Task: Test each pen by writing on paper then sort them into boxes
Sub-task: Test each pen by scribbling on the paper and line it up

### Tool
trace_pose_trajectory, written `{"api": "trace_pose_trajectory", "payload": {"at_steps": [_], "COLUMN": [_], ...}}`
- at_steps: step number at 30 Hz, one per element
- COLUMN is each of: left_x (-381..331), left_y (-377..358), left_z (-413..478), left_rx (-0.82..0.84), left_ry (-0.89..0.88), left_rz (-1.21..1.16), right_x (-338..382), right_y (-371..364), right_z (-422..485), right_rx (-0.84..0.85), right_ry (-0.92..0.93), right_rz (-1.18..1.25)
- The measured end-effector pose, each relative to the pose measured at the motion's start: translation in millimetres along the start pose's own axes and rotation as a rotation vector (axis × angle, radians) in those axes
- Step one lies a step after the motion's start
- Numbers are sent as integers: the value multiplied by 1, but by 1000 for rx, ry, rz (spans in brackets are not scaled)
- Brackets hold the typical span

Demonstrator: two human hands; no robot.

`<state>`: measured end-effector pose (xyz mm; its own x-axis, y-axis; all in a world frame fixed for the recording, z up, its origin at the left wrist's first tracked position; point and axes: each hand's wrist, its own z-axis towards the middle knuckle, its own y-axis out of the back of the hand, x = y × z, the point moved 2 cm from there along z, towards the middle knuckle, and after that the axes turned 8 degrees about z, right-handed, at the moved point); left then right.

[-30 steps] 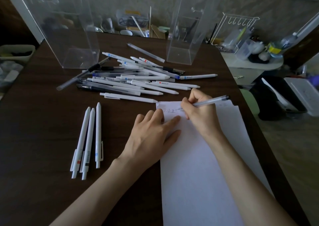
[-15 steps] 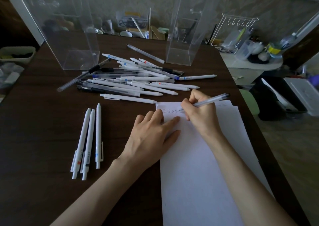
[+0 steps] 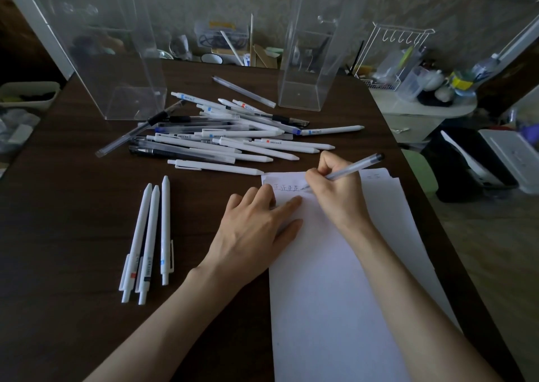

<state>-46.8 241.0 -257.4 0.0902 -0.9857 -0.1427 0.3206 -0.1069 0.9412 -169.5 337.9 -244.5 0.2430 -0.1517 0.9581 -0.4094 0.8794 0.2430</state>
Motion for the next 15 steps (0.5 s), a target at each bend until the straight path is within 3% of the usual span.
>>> {"api": "trace_pose_trajectory", "payload": {"at_steps": [5,9,15], "left_x": [-1,2,5], "left_y": [5,7,9], "left_z": [0,1,1], "left_rx": [44,-26,-92], "left_ry": [26,122,230], "left_rz": [-87,-346,-514], "right_x": [1,2,15], "right_y": [2,2,2], "right_z": [-1,-3,-5], "right_rx": [-4,23,111], "right_ry": [5,24,32], "right_rz": [7,-5,271]}}
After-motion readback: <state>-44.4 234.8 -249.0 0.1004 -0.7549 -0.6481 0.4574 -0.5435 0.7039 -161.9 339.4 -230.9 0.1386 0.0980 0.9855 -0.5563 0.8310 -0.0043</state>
